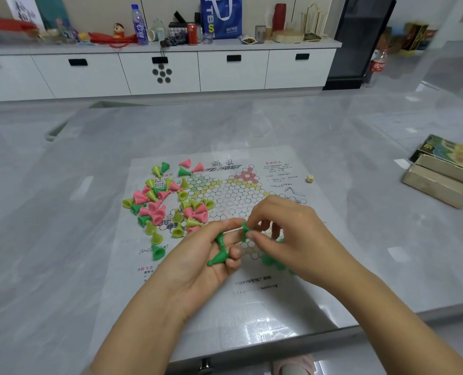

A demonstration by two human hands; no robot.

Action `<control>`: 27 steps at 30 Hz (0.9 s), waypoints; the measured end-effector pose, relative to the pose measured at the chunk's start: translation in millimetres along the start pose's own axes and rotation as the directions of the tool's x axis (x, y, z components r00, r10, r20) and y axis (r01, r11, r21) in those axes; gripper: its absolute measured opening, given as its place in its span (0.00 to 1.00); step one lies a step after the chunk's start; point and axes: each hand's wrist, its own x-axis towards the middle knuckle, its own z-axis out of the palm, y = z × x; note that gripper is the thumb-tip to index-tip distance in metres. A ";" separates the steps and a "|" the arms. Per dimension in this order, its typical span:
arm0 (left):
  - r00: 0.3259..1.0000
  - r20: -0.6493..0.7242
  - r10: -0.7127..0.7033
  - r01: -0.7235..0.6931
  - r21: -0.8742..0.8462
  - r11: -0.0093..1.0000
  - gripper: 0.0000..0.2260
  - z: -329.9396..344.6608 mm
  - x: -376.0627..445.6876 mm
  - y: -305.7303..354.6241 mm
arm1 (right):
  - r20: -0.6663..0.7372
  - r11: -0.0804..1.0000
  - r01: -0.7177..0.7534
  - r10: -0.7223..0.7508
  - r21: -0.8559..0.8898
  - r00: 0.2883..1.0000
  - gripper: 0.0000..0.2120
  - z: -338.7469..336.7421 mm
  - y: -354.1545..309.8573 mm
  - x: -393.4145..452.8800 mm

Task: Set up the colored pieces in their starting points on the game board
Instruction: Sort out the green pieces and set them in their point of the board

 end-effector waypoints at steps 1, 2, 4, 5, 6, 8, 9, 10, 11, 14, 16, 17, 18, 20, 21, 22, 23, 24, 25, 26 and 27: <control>1.000 -0.014 0.004 -0.004 0.030 1.000 0.06 -0.3 -0.1 -0.3 | -0.043 0.999 -0.026 0.028 0.040 0.999 0.01 -1.7 -0.9 0.1; 1.000 -0.026 0.012 -0.010 0.068 0.998 0.07 -0.5 -0.1 -0.7 | -0.076 0.995 -0.054 0.060 0.078 0.995 0.02 -3.0 -1.4 0.1; 0.999 -0.032 0.023 -0.018 0.137 0.990 0.07 0.0 -0.8 -2.4 | -0.086 0.988 -0.089 0.100 0.125 0.991 0.07 -3.4 -2.2 -0.3; 0.999 -0.027 0.023 -0.018 0.154 0.988 0.07 0.6 -1.4 -3.2 | -0.076 0.990 -0.082 0.091 0.117 0.993 0.10 -2.4 -2.2 -0.7; 0.999 -0.025 0.024 -0.019 0.160 0.987 0.07 0.7 -1.6 -3.9 | -0.065 0.994 -0.061 0.067 0.095 0.996 0.11 -1.8 -1.6 -1.1; 0.999 -0.031 0.037 -0.032 0.155 0.987 0.06 0.6 -1.5 -4.0 | -0.045 0.999 -0.022 0.023 0.042 0.999 0.11 -1.2 -0.2 -1.3; 0.998 -0.039 0.047 -0.041 0.146 0.988 0.05 0.1 -1.2 -3.6 | -0.037 1.000 -0.014 0.014 0.008 0.999 0.10 -1.9 0.8 -1.6; 0.997 -0.049 0.057 -0.050 0.134 0.990 0.06 -0.6 -0.6 -3.1 | -0.034 0.999 -0.013 0.012 -0.036 0.999 0.09 -2.7 1.3 -1.9; 0.996 -0.060 0.064 -0.056 0.127 0.990 0.07 -1.4 0.1 -2.4 | -0.032 0.996 -0.022 0.019 -0.082 0.999 0.07 -3.6 1.7 -2.1; 0.997 -0.048 0.055 -0.049 0.124 0.991 0.10 -1.7 0.0 -0.4 | -0.010 0.990 -0.060 0.060 -0.125 0.998 0.04 -7.8 5.1 -2.9; 0.999 -0.025 0.040 -0.037 0.094 0.995 0.12 -2.7 -0.3 1.7 | -0.047 0.987 -0.157 0.156 -0.036 0.987 0.04 -15.8 13.6 -2.6; 0.999 -0.022 0.035 -0.034 0.069 0.997 0.13 -4.1 -0.1 3.2 | -0.084 0.971 -0.235 0.237 0.037 0.968 0.04 -21.3 20.8 -2.1; 0.999 -0.024 0.034 -0.033 0.036 0.999 0.13 -5.7 0.0 5.0 | -0.117 0.945 -0.307 0.319 0.112 0.940 0.05 -26.8 29.5 -2.2; 0.999 -0.037 0.037 -0.039 -0.036 0.999 0.14 -8.5 -0.6 8.9 | -0.132 0.895 -0.400 0.429 0.197 0.894 0.07 -32.8 47.5 -4.9; 0.998 -0.043 0.039 -0.041 -0.064 0.997 0.14 -9.6 -1.1 10.4 | -0.112 0.885 -0.423 0.448 0.195 0.887 0.09 -33.3 55.0 -7.1; 0.998 -0.051 0.037 -0.041 -0.081 0.996 0.15 -10.5 -1.9 11.2 | -0.080 0.885 -0.433 0.451 0.170 0.889 0.10 -32.3 60.3 -9.0; 0.998 -0.059 0.035 -0.040 -0.090 0.995 0.16 -11.1 -2.1 11.4 | -0.039 0.891 -0.435 0.443 0.133 0.896 0.10 -30.2 63.3 -10.7; 0.997 -0.068 0.033 -0.039 -0.094 0.995 0.15 -11.3 -2.5 11.1 | 0.006 0.897 -0.432 0.434 0.097 0.901 0.10 -27.3 64.7 -12.1; 0.996 -0.080 0.031 -0.039 -0.096 0.995 0.14 -11.9 -2.3 10.3 | 0.041 0.900 -0.428 0.426 0.078 0.904 0.10 -24.8 65.4 -12.8; 0.995 -0.091 0.030 -0.039 -0.097 0.994 0.13 -12.0 -1.7 9.5 | 0.059 0.902 -0.426 0.422 0.076 0.905 0.09 -22.8 65.6 -12.8; 0.994 -0.102 0.030 -0.040 -0.096 0.995 0.11 -12.4 -1.1 8.8 | 0.065 0.902 -0.424 0.419 0.084 0.906 0.09 -21.6 65.8 -12.5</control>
